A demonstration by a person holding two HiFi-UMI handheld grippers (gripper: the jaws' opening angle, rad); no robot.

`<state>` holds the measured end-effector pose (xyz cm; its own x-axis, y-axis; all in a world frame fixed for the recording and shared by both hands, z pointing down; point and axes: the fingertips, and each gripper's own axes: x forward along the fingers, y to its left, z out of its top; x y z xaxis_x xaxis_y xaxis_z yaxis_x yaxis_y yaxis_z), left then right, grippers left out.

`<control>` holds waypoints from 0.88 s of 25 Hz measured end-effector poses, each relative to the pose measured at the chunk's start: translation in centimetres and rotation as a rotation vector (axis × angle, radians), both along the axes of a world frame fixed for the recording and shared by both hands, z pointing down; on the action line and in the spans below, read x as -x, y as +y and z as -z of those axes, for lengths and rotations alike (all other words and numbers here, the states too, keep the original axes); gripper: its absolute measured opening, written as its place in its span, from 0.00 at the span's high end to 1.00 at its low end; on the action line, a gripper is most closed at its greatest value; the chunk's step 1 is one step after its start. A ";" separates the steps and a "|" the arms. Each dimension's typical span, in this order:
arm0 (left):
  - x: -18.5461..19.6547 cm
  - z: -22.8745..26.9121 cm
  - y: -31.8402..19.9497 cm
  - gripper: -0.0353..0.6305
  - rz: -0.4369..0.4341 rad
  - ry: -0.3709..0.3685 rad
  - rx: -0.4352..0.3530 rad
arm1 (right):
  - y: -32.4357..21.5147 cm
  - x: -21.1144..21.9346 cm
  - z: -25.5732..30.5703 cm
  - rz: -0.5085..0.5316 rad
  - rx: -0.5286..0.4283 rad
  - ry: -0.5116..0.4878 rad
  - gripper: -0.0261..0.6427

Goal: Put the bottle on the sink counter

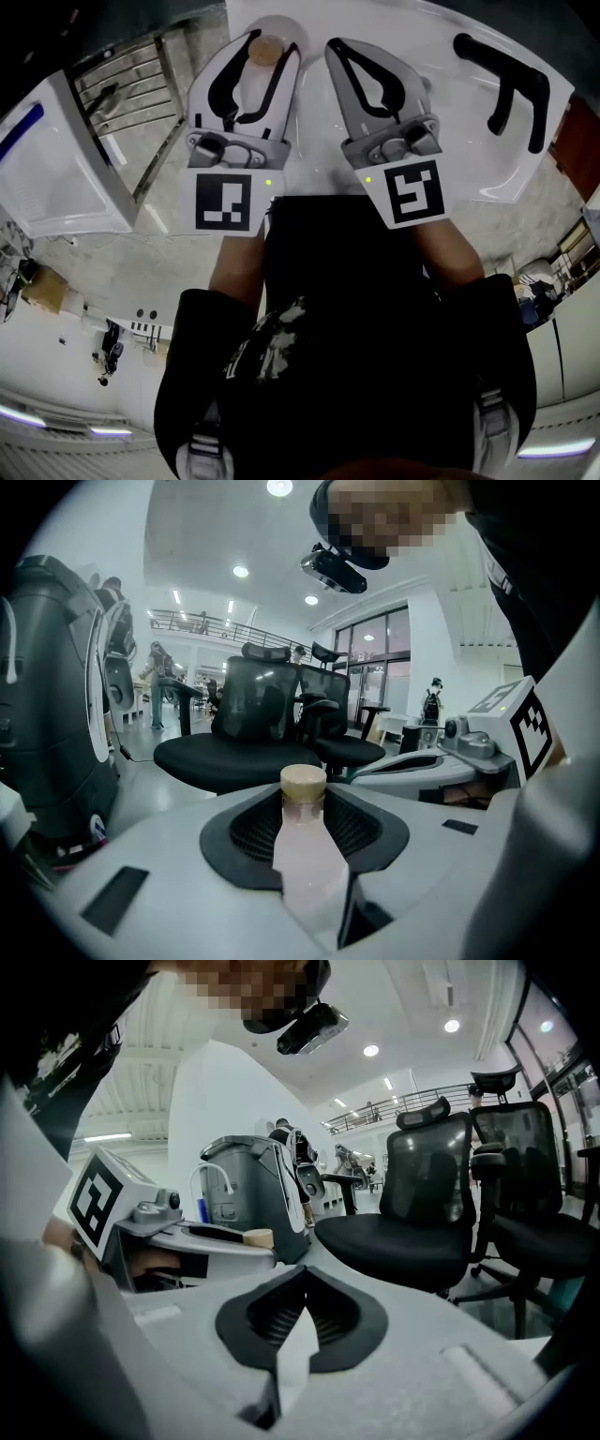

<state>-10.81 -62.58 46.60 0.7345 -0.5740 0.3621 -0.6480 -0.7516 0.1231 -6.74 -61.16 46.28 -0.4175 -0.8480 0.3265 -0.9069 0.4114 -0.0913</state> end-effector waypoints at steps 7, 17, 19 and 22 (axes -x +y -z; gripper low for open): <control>-0.3 -2.3 -1.0 0.73 -0.016 -0.020 0.010 | -1.0 -0.1 -2.2 -0.012 0.024 -0.001 0.97; -0.9 -4.7 -1.8 0.73 -0.028 -0.026 0.033 | -1.8 -0.1 -4.4 -0.020 0.061 -0.007 0.97; -1.1 -4.6 -1.7 0.73 -0.024 -0.015 0.020 | -1.8 -0.2 -4.6 -0.018 0.065 -0.006 0.97; -1.3 -4.6 -1.6 0.73 -0.022 -0.013 0.000 | -1.8 -0.1 -4.9 -0.017 0.067 -0.007 0.97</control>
<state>-9.47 -64.20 51.24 0.7422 -0.5578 0.3714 -0.6329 -0.7657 0.1149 -6.66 -62.92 51.17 -0.4062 -0.8313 0.3795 -0.9127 0.3890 -0.1248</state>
